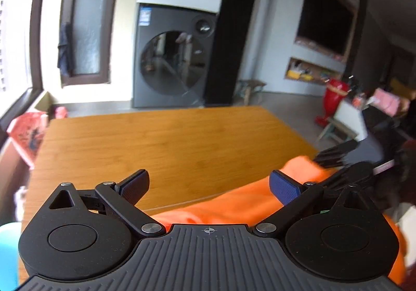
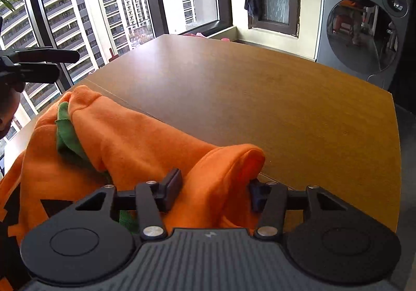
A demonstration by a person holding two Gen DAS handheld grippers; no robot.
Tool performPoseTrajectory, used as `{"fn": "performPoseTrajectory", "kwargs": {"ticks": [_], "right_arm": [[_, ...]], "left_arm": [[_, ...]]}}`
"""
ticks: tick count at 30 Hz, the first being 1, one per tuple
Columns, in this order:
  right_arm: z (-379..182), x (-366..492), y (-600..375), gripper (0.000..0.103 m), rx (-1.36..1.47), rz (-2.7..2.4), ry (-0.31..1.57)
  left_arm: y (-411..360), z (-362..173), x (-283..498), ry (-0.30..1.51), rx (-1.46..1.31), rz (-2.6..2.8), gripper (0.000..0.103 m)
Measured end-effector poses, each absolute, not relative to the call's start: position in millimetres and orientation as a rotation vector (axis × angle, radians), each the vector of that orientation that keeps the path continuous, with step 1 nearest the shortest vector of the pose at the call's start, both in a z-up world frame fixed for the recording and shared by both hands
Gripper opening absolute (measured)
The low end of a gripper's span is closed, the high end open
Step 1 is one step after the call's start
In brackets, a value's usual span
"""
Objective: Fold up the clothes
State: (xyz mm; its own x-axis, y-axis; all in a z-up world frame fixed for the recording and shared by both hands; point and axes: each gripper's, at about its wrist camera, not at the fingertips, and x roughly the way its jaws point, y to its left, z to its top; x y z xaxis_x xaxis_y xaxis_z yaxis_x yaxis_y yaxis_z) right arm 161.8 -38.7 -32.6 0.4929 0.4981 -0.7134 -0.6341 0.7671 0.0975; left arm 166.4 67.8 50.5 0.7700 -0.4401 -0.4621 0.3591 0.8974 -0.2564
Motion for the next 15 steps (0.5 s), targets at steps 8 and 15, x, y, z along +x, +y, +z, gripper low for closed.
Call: {"fn": "performPoseTrajectory", "kwargs": {"ticks": [8,15], "right_arm": [[10,169,-50,0.057,-0.211,0.648,0.705],[21,198,1,0.057,-0.193,0.864,0.800]], "left_arm": [[47,-17,176,0.761,-0.244,-0.575,0.103],[47,-23,168,0.735,-0.247,-0.590,0.103]]}}
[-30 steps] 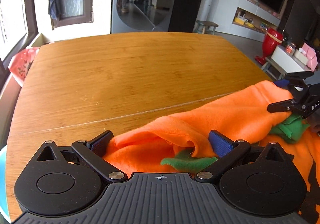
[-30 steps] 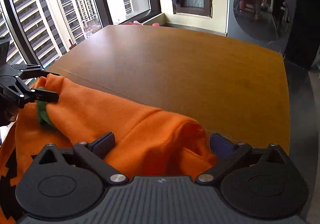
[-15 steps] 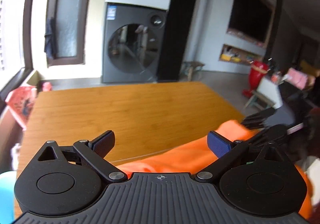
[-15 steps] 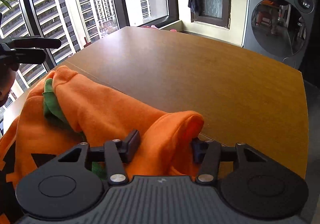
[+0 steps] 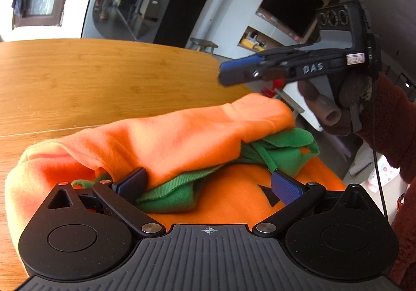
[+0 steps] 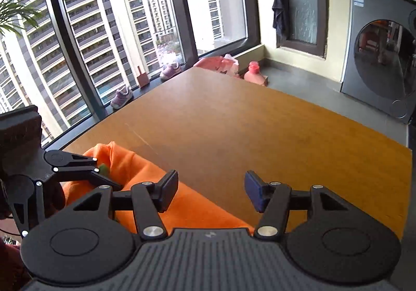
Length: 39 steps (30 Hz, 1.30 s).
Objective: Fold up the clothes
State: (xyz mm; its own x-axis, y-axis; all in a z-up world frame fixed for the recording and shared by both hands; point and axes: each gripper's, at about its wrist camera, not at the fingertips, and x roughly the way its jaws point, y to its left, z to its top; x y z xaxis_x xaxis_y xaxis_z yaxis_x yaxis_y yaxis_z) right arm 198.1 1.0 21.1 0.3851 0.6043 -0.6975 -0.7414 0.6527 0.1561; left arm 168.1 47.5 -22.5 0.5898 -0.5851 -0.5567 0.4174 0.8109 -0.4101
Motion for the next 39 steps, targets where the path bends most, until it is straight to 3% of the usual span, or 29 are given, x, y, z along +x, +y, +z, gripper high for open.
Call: {"fn": "performPoseTrajectory", "kwargs": {"ticks": [3,11,15,18,21,26,33,39], "right_arm": [[-8,203,25,0.058,-0.269,0.905,0.892],[-25,217,14,0.096,-0.300,0.921,0.995],[-29,216,17,0.102,-0.278,0.965,1.026],[-27,195,24,0.091,-0.285,1.066,1.035],[-24,176,30,0.062,-0.305,1.063,1.022],[-24,157,31,0.043,-0.342,0.996,0.961],[-13,168,42,0.036,-0.428,0.889,0.800],[6,166,48,0.034,-0.563,0.801,0.598]], "left_arm": [[52,-23,169,0.727,-0.255,-0.603,0.103],[55,-25,172,0.711,-0.266,-0.634,0.103],[56,-26,173,0.710,-0.266,-0.627,0.103],[56,-27,174,0.708,-0.270,-0.628,0.103],[60,-26,177,0.705,-0.290,-0.632,0.103],[67,-26,189,0.695,-0.348,-0.619,0.103],[66,-13,246,0.647,-0.309,-0.515,0.103],[104,49,258,0.462,-0.447,-0.489,0.103]]}}
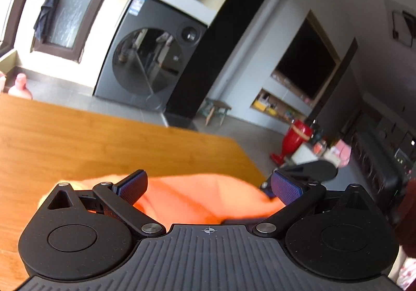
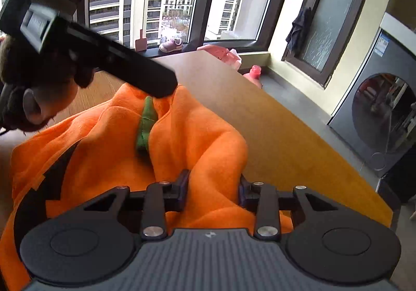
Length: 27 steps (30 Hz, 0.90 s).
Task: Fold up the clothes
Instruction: 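Lift and fold the orange fabric with the right tool over the left tool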
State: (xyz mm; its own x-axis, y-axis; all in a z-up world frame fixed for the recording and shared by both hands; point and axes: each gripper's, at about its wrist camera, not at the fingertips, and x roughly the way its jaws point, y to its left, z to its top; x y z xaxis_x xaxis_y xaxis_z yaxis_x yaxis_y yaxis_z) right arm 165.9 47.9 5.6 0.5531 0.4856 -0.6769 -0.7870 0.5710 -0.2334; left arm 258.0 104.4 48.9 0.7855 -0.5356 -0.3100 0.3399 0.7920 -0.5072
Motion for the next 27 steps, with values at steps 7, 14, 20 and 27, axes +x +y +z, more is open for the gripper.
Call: {"fn": "performPoseTrajectory", "kwargs": {"ticks": [7,14,20,27], "right_arm": [[-9,74,50,0.015,-0.926,0.789,0.280],[-36,39,58,0.015,-0.890,0.797,0.341],[-62,-5,59,0.018,-0.932,0.791,0.285],[-14,5,13,0.032,-0.544,0.789,0.435]], "left_arm": [[115,79,208,0.440,-0.490,-0.496,0.103],[93,58,202,0.562,-0.644,-0.554,0.103],[75,17,205,0.691,-0.646,-0.414,0.103],[75,-4,174,0.737,-0.610,-0.365,0.103]]}}
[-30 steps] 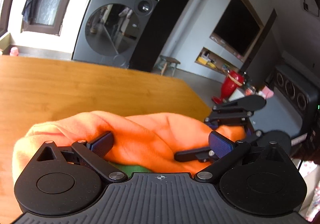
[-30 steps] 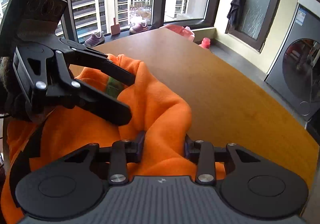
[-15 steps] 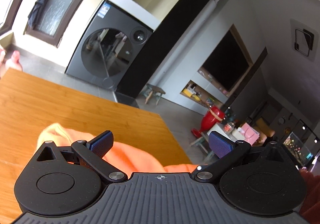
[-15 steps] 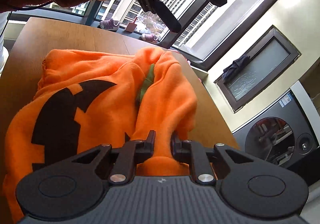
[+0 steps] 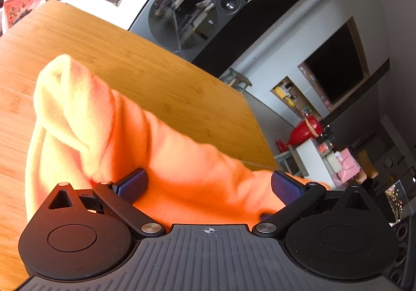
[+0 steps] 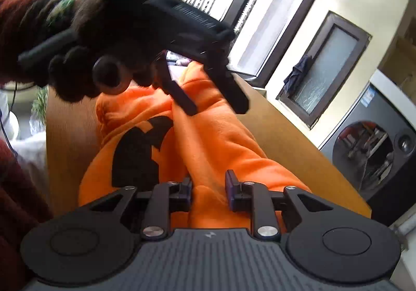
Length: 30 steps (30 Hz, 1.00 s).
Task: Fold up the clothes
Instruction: 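Lift and fold the orange fabric with the right tool over the left tool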
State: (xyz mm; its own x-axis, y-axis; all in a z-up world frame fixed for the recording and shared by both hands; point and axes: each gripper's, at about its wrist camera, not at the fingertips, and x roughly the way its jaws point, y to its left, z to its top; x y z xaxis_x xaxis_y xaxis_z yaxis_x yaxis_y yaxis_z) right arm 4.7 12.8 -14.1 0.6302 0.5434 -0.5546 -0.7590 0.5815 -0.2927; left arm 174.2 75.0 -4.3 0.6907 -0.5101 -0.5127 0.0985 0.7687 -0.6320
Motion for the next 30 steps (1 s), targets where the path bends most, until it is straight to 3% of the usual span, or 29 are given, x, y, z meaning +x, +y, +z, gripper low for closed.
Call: {"fn": "performPoseTrajectory", "kwargs": {"ticks": [2,4,13,19,21,23,27,30], "right_arm": [[7,6,-19,0.057,-0.315,0.793,0.487],[19,1,-49,0.071,-0.127,0.761,0.507],[-28,3,-126,0.076,0.453,0.667,0.801],[-44,43,-119,0.075,0.551,0.571,0.806],[-53,67,-110,0.069,0.541,0.542,0.799],[-60,83,-100,0.061,0.486,0.512,0.792],[-63,83,-92,0.061,0.389,0.550,0.748],[-65,80,-97,0.060,0.385,0.570,0.724]], "left_arm": [[77,-13,165,0.759,-0.619,-0.360,0.103],[78,-19,161,0.757,-0.630,-0.358,0.103],[75,-26,147,0.719,-0.607,-0.336,0.103],[67,-22,143,0.714,-0.542,-0.338,0.103],[72,-21,143,0.725,-0.559,-0.352,0.103],[87,-20,142,0.745,-0.641,-0.366,0.103],[136,-19,133,0.693,-0.900,-0.315,0.103],[153,-15,137,0.655,-0.935,-0.270,0.103]]}}
